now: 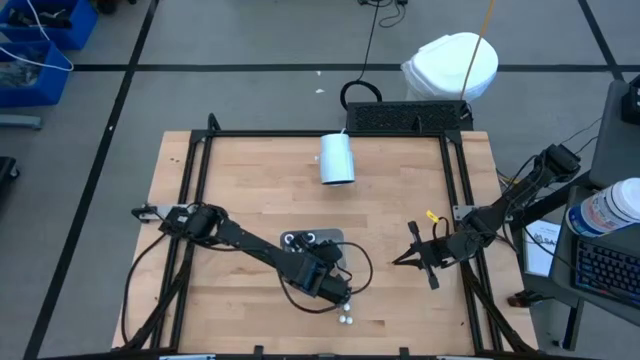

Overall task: Pick & Place food coloring
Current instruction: Put the orange food coloring bottle into the gray bin

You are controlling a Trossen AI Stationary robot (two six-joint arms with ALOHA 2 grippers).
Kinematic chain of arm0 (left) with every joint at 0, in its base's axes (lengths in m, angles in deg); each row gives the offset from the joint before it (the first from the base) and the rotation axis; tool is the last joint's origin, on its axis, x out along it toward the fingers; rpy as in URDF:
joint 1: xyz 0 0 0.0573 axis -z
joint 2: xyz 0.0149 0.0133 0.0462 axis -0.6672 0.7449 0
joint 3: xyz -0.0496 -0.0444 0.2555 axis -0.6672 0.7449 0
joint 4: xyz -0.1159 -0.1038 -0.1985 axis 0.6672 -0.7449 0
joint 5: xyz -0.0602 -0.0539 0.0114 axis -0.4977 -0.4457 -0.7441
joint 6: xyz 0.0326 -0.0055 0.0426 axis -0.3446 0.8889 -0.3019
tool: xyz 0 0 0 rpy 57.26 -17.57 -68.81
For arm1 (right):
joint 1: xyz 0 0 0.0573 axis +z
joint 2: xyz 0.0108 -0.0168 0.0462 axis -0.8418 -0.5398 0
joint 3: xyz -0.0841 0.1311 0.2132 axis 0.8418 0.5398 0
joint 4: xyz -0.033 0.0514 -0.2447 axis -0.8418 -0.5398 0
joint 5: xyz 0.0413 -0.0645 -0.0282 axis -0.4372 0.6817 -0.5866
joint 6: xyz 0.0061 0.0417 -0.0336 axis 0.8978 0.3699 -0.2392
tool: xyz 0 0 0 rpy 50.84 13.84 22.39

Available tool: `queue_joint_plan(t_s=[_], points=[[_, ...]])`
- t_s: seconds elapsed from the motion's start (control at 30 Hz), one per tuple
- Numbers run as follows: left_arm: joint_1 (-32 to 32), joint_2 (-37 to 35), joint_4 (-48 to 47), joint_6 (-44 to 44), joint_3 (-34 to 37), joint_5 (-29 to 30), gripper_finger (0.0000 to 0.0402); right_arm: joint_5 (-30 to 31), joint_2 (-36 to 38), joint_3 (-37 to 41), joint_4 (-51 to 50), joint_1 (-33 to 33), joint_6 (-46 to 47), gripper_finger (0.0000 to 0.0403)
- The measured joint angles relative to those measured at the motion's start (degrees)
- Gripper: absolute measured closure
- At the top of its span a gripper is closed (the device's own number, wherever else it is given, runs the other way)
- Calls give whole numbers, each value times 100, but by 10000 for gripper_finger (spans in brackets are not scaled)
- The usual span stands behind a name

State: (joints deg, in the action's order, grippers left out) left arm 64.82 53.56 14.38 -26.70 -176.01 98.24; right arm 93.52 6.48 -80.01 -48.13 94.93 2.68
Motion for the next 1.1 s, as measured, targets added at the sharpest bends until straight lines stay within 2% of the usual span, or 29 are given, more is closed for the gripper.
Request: queue_joint_plan(t_s=[0.7,0.97,1.1], points=[[7,0,-171,329,29,44,337,-3,0,2,-17,0,25,403],[-19,9,82,601,600,-77,337,-3,0,4,-17,0,24,403],[-33,7,572,330,771,-187,337,-3,0,4,-17,0,22,403]])
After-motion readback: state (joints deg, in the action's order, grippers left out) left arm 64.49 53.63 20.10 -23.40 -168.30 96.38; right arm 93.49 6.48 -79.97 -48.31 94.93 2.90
